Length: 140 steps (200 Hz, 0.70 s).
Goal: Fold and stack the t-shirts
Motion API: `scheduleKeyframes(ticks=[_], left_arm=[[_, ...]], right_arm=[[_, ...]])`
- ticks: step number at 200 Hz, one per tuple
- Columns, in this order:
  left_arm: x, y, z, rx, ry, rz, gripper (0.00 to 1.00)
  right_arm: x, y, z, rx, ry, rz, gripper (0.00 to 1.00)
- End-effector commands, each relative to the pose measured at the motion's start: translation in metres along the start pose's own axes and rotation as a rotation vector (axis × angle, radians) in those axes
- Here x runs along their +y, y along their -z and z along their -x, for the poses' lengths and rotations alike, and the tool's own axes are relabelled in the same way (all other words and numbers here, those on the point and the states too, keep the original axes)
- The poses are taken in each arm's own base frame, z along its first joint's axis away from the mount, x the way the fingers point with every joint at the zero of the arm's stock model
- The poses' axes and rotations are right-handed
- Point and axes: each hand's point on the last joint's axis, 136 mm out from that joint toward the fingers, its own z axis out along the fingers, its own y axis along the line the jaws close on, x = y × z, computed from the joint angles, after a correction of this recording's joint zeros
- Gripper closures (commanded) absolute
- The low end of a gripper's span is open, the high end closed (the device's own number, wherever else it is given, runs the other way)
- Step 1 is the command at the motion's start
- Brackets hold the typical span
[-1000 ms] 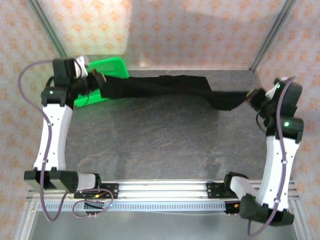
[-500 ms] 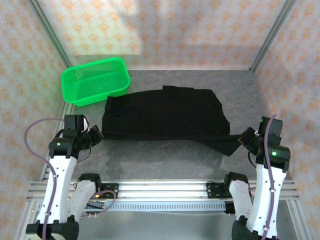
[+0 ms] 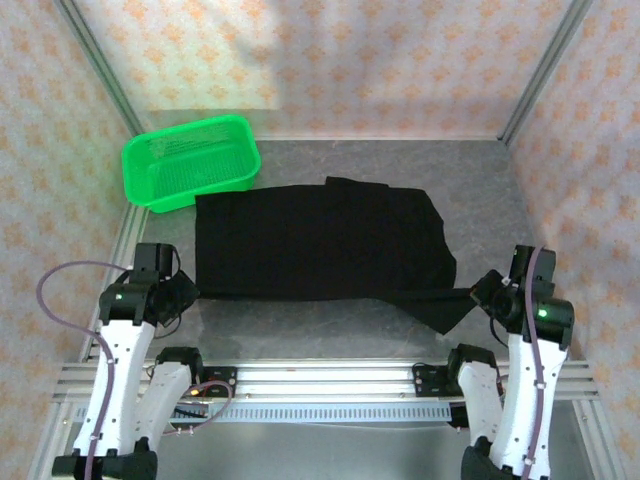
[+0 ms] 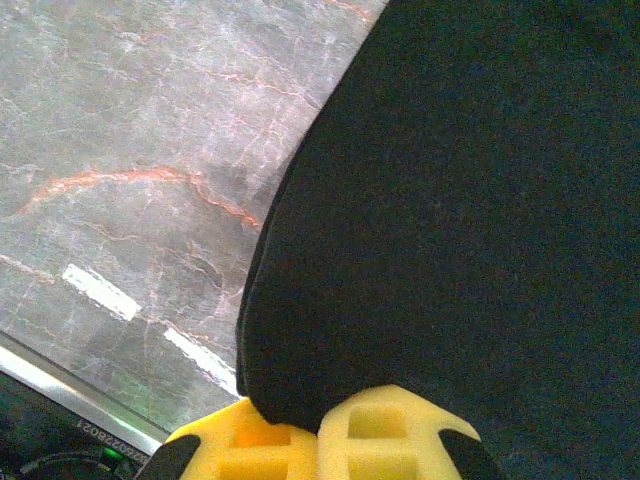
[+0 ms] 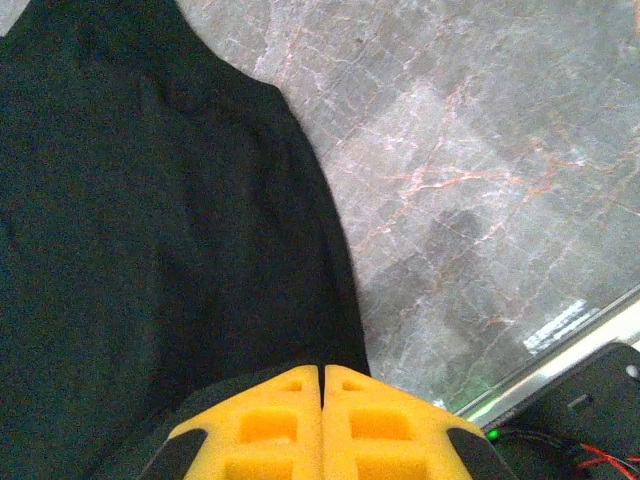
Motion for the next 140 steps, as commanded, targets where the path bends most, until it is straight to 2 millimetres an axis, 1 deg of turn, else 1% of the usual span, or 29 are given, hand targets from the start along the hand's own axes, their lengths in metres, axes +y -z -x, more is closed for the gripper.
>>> scheduleKeyframes(ticks=[1,21,47,60,75,117,140], left_arm=[[0.009,-0.008,0.012,-0.044,0.030,0.081,1.00],[-0.002,-0.013,0.024,-0.060,0.026,0.068,0.99],[-0.012,-0.021,0.035,-0.057,-0.012,0.077,0.99],[-0.015,-0.024,0.039,-0.054,-0.037,0.087,1.00],[-0.019,-0.027,0.043,-0.053,-0.053,0.090,1.00],[-0.027,-0.038,0.051,-0.045,-0.092,0.100,0.99],[-0.030,-0.043,0.054,-0.039,-0.114,0.107,0.99]], right_arm=[[0.017,-0.009,0.025,-0.053,0.025,0.048,1.00],[0.026,-0.014,0.043,-0.068,0.093,0.043,1.00],[0.048,-0.018,0.064,-0.093,0.176,0.068,1.00],[0.057,-0.022,0.070,-0.089,0.206,0.074,1.00],[0.062,-0.028,0.076,-0.077,0.247,0.056,1.00],[0.074,-0.035,0.097,-0.103,0.354,0.009,1.00],[0.082,-0.040,0.103,-0.104,0.382,0.009,1.00]])
